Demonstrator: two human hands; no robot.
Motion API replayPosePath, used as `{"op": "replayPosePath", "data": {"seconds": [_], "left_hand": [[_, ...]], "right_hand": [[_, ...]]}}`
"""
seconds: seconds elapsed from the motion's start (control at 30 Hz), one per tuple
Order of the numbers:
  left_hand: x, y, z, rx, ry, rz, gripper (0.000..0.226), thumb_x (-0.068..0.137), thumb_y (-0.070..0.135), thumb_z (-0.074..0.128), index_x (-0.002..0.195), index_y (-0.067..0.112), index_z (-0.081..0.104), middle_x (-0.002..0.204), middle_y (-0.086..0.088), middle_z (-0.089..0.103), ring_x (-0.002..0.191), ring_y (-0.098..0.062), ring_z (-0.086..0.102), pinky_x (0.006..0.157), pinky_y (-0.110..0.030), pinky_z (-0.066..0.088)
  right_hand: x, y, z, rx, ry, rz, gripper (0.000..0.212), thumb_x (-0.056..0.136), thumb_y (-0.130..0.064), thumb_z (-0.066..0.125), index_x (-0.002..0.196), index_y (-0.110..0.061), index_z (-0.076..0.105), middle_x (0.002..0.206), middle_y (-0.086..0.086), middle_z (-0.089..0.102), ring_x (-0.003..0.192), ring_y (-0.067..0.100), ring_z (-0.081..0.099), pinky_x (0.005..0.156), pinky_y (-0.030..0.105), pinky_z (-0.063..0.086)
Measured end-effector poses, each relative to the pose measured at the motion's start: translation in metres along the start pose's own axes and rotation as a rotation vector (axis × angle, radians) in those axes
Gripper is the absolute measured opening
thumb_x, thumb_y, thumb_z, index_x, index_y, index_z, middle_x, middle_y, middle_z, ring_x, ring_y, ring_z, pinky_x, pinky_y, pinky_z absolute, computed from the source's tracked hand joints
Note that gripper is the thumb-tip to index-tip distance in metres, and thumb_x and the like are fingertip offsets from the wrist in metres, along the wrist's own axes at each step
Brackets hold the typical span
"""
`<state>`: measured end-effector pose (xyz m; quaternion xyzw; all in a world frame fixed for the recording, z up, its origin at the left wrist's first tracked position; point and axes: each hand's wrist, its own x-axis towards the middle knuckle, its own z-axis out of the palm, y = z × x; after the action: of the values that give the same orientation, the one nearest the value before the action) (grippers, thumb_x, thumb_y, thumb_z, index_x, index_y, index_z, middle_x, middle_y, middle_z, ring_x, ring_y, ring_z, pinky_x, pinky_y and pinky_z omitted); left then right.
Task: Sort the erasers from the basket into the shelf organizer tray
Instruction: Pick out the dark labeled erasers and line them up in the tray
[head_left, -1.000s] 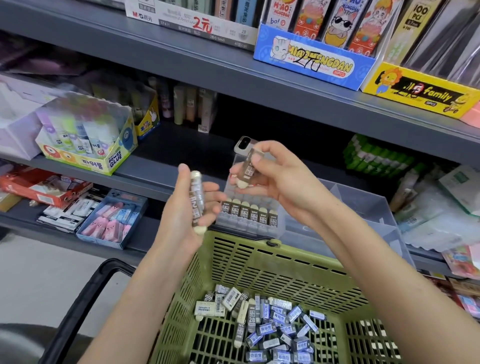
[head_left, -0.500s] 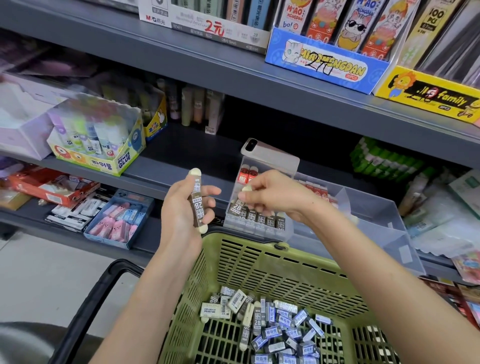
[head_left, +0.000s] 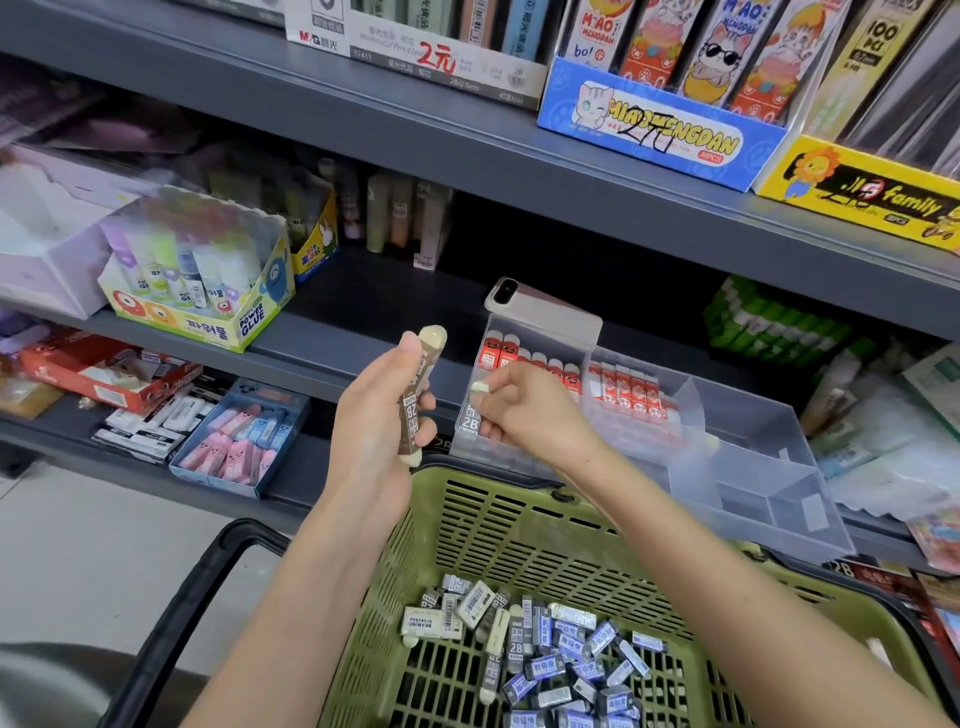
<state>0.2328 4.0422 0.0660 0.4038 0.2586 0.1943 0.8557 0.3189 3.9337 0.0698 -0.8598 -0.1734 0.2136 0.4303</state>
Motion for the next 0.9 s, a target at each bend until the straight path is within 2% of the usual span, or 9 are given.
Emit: {"op": "replayPosePath", "data": {"seconds": [0.13,0.23,0.3,0.4,0.5,0.6,0.67,0.77,0.9], "left_hand": [[-0.004,-0.001,0.002,0.078,-0.039,0.045,0.028,0.077,0.037,0.067,0.091,0.014,0.071,0.059,0.010,0.057,0.053,-0.004,0.046,0.038,-0.017,0.031],[-0.005,-0.002,0.002,0.122,-0.028,0.076,0.023,0.075,0.036,0.070,0.083,0.015,0.070,0.061,0.008,0.060,0.053,-0.004,0.047,0.038,-0.017,0.031],[-0.006,-0.002,0.002,0.141,-0.012,0.093,0.023,0.071,0.038,0.072,0.078,0.015,0.068,0.061,0.007,0.061,0.053,-0.005,0.047,0.038,-0.018,0.031],[-0.006,-0.004,0.003,0.184,-0.018,0.125,0.027,0.071,0.038,0.073,0.079,0.013,0.066,0.061,0.008,0.062,0.055,-0.007,0.050,0.038,-0.018,0.033],[-0.007,-0.005,0.005,0.231,-0.067,0.159,0.032,0.071,0.042,0.071,0.081,0.011,0.067,0.060,0.006,0.061,0.053,-0.006,0.051,0.037,-0.017,0.033],[-0.006,-0.006,0.004,0.247,-0.056,0.161,0.032,0.080,0.046,0.064,0.077,0.015,0.068,0.061,0.003,0.058,0.051,-0.006,0.047,0.039,-0.017,0.032],[-0.002,-0.006,0.003,0.195,-0.002,0.116,0.033,0.090,0.044,0.055,0.079,0.015,0.066,0.065,0.001,0.060,0.054,-0.007,0.048,0.040,-0.018,0.031],[0.002,-0.003,0.001,0.014,0.044,0.007,0.031,0.097,0.033,0.049,0.085,0.008,0.063,0.062,-0.001,0.061,0.054,-0.008,0.051,0.040,-0.017,0.036],[0.002,-0.002,0.001,-0.160,0.017,-0.045,0.013,0.091,0.005,0.049,0.091,0.004,0.062,0.066,-0.006,0.062,0.058,-0.013,0.058,0.048,-0.019,0.046]], "right_hand": [[-0.002,-0.002,0.005,-0.148,0.045,-0.009,0.014,0.089,-0.019,0.062,0.094,-0.015,0.049,0.079,0.007,0.067,0.067,0.015,0.059,0.068,0.031,0.049],[-0.009,-0.005,0.002,-0.266,0.136,-0.118,0.005,0.094,-0.020,0.053,0.093,-0.015,0.054,0.076,0.007,0.065,0.061,0.012,0.055,0.061,0.028,0.046],[-0.018,-0.011,-0.004,-0.115,0.206,-0.236,0.018,0.097,-0.024,0.045,0.091,-0.014,0.059,0.069,0.004,0.064,0.058,0.011,0.054,0.061,0.031,0.047],[-0.031,-0.023,-0.012,0.270,0.106,-0.270,0.021,0.094,-0.030,0.053,0.091,-0.013,0.064,0.071,0.005,0.065,0.058,0.006,0.055,0.053,0.024,0.048],[-0.035,-0.025,-0.012,0.282,0.113,-0.244,0.014,0.086,-0.022,0.066,0.090,-0.009,0.064,0.075,0.010,0.065,0.057,0.010,0.058,0.055,0.021,0.051],[-0.031,-0.024,-0.020,0.431,0.143,-0.155,0.005,0.089,-0.011,0.061,0.087,-0.007,0.064,0.073,0.011,0.066,0.059,0.012,0.062,0.059,0.021,0.053],[-0.025,-0.021,-0.033,0.502,0.193,-0.090,0.009,0.090,-0.003,0.056,0.086,-0.005,0.064,0.069,0.010,0.065,0.055,0.011,0.061,0.057,0.020,0.053],[-0.019,-0.011,-0.041,0.305,0.159,0.007,0.014,0.087,0.003,0.056,0.080,-0.002,0.066,0.063,0.009,0.063,0.050,0.012,0.060,0.055,0.022,0.054],[-0.017,-0.002,-0.026,0.025,0.091,0.054,0.020,0.090,-0.004,0.058,0.073,-0.011,0.066,0.062,0.007,0.064,0.052,0.017,0.064,0.068,0.033,0.059]]}}
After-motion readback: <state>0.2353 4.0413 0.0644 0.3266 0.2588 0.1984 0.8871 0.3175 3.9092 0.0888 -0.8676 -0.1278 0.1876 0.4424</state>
